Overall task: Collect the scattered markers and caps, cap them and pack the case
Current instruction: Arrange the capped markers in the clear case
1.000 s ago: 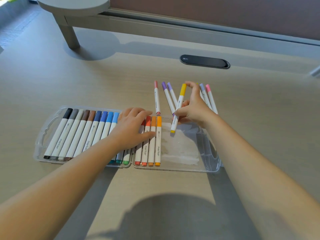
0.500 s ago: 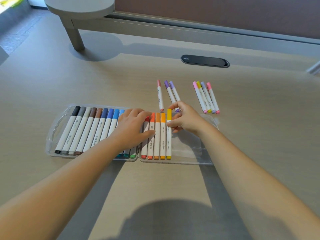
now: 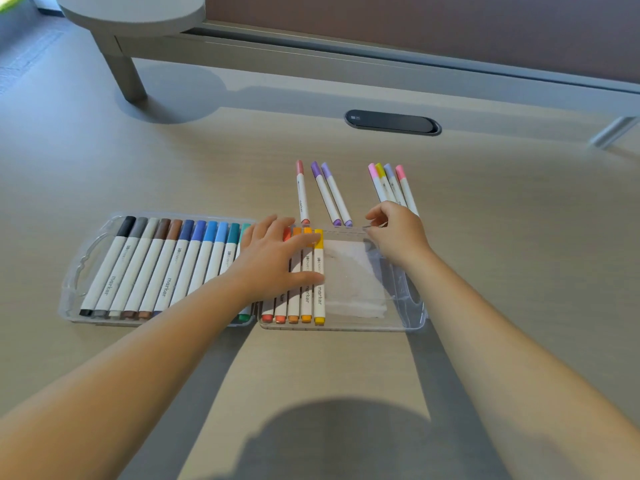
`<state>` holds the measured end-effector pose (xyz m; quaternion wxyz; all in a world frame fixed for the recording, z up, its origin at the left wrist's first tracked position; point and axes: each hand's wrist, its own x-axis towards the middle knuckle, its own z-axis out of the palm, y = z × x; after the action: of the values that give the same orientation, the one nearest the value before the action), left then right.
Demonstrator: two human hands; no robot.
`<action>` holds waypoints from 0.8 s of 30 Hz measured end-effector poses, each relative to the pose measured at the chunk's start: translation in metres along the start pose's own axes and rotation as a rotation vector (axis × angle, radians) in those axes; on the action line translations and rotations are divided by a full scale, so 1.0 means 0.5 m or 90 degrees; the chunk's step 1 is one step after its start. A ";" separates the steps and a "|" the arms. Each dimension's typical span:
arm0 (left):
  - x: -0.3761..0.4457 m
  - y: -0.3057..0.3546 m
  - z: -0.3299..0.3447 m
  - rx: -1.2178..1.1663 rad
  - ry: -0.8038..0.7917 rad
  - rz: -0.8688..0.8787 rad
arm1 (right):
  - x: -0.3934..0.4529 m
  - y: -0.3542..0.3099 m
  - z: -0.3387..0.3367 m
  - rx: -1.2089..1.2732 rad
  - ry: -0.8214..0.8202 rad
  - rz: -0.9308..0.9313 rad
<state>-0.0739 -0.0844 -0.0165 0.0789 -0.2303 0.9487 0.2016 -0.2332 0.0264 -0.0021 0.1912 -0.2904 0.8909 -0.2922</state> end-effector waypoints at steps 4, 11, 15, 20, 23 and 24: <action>0.008 0.004 0.005 0.041 -0.014 -0.006 | 0.011 0.021 -0.009 -0.069 0.033 0.024; 0.015 0.010 0.004 0.068 -0.014 -0.003 | 0.058 0.022 -0.024 -0.111 0.104 0.028; 0.016 0.011 0.004 0.057 -0.002 0.002 | 0.089 0.015 -0.032 -0.152 0.095 0.038; 0.026 0.013 0.005 0.012 0.029 -0.004 | 0.105 -0.002 -0.022 -0.249 0.031 0.067; 0.031 0.012 0.008 -0.004 0.045 0.000 | 0.110 -0.013 -0.020 -0.308 0.001 0.052; 0.032 0.011 0.009 -0.007 0.047 0.000 | 0.112 -0.015 -0.020 -0.309 -0.002 0.051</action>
<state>-0.0906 -0.0846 -0.0224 0.0428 -0.2381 0.9499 0.1981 -0.2778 -0.0095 0.0006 0.1289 -0.2931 0.9454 -0.0613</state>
